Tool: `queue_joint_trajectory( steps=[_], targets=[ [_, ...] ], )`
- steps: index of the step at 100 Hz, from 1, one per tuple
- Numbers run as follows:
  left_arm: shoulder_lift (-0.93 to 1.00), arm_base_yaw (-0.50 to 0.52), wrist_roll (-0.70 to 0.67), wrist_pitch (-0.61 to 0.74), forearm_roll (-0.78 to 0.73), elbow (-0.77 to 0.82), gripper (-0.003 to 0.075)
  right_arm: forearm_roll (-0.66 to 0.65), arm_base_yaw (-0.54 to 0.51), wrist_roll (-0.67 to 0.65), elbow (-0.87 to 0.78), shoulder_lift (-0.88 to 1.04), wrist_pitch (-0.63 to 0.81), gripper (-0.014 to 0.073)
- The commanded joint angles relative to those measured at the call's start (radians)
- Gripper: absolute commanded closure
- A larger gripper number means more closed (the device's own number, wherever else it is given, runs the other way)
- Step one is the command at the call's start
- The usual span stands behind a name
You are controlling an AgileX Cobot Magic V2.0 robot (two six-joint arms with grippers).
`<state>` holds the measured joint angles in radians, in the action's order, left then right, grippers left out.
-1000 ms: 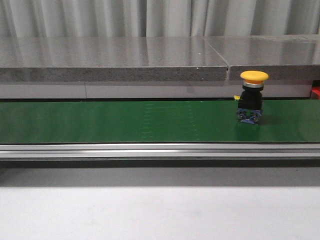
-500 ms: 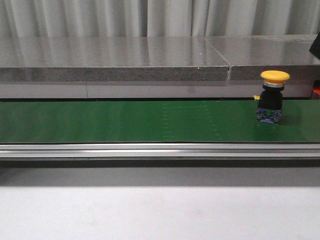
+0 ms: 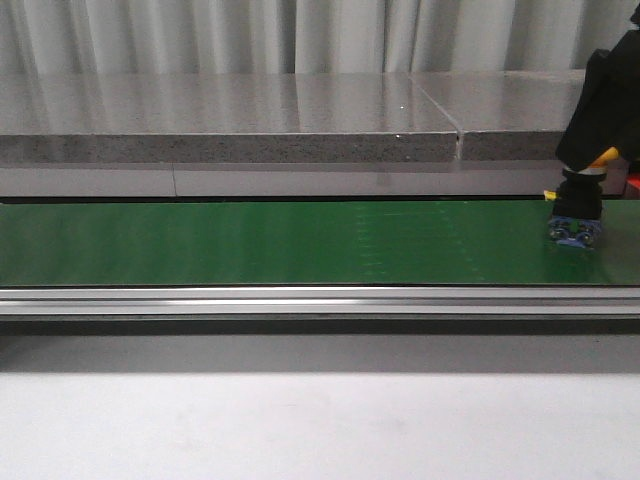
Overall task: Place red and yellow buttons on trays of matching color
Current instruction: 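Return the right gripper to the belt's end and grasp the yellow button, then lower the yellow button into the yellow tray and open the right gripper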
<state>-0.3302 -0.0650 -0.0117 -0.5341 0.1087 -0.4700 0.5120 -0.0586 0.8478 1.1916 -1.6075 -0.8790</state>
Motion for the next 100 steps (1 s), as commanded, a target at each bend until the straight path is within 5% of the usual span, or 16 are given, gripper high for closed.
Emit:
queue_joint_trajectory(
  steps=[1,33,75,100],
  targets=[
    [-0.007,-0.008,-0.001,0.073,0.014,-0.026,0.0739,0.039,0.000,0.012,0.023,0.013,0.040,-0.0034],
    [-0.007,-0.008,-0.001,0.073,0.014,-0.026,0.0739,0.038,0.000,-0.041,0.025,0.007,0.000,0.0430],
    [-0.007,-0.008,-0.001,0.073,0.014,-0.026,0.0739,-0.328,-0.011,-0.508,0.024,0.204,0.033,0.0431],
    [-0.007,-0.008,-0.001,0.073,0.014,-0.026,0.0739,-0.369,-0.182,-0.709,0.023,0.321,0.002,0.0431]
  ],
)
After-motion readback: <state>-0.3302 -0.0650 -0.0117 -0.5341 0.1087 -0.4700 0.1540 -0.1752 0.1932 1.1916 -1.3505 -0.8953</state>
